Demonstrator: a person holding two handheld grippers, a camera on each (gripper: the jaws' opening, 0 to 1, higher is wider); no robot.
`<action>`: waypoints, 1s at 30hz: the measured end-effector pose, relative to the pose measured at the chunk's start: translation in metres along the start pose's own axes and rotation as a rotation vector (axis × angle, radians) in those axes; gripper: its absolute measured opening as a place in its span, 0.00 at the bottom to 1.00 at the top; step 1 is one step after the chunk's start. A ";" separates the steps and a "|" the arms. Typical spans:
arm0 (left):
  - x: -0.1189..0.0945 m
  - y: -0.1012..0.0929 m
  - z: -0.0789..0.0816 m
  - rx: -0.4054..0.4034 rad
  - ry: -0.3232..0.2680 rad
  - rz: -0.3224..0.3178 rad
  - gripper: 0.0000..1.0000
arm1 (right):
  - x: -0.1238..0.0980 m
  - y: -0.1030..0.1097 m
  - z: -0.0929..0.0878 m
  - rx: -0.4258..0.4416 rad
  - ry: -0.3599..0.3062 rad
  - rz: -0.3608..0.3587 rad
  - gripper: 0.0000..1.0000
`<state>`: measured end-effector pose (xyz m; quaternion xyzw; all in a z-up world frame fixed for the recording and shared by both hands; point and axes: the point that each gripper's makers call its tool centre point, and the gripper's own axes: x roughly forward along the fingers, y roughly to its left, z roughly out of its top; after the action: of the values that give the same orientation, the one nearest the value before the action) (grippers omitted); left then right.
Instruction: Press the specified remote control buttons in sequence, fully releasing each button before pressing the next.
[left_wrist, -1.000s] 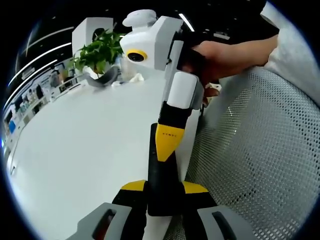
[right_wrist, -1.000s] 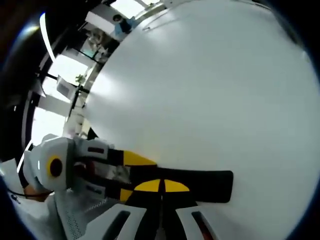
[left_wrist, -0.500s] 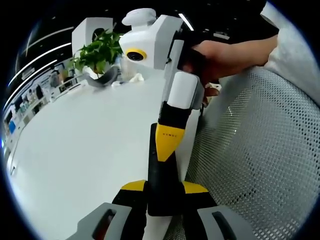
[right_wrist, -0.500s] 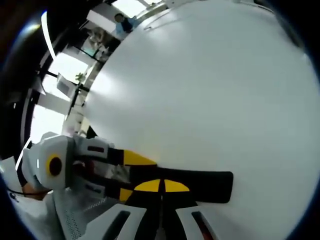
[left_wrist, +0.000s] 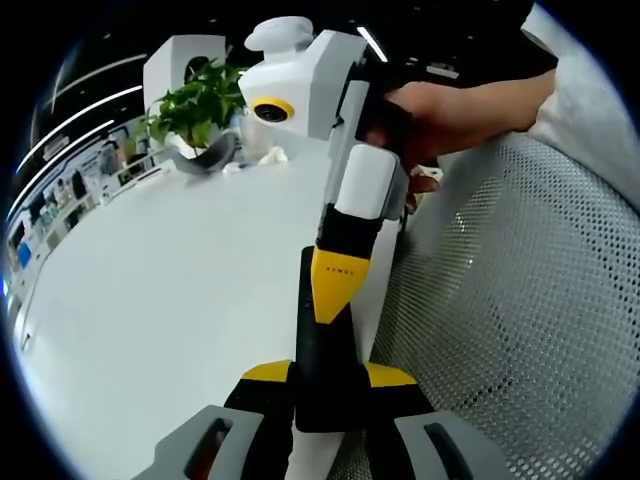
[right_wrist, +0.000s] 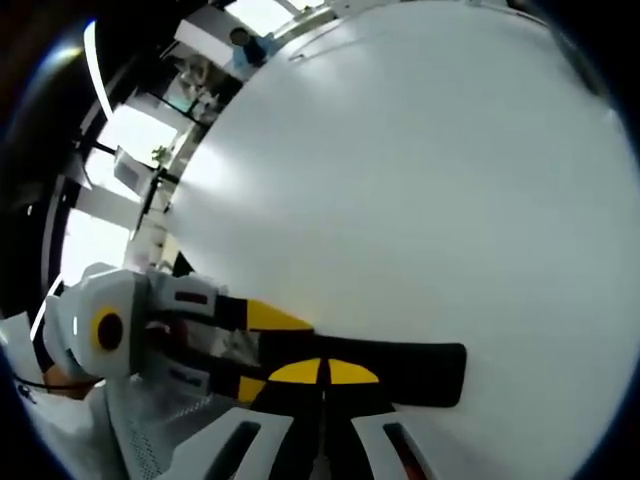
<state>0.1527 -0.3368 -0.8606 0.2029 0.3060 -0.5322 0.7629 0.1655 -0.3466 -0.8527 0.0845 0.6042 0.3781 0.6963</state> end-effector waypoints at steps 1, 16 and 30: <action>0.000 0.000 0.000 0.000 0.000 0.000 0.25 | 0.000 0.000 0.000 0.000 0.000 0.000 0.00; 0.000 -0.001 -0.001 0.001 0.000 0.001 0.25 | 0.000 0.002 -0.001 -0.032 0.004 -0.022 0.00; -0.001 -0.002 -0.001 -0.005 -0.003 -0.001 0.25 | -0.001 0.002 -0.002 -0.051 0.012 -0.034 0.00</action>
<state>0.1500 -0.3367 -0.8605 0.2002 0.3062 -0.5319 0.7637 0.1626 -0.3468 -0.8511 0.0541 0.5998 0.3822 0.7009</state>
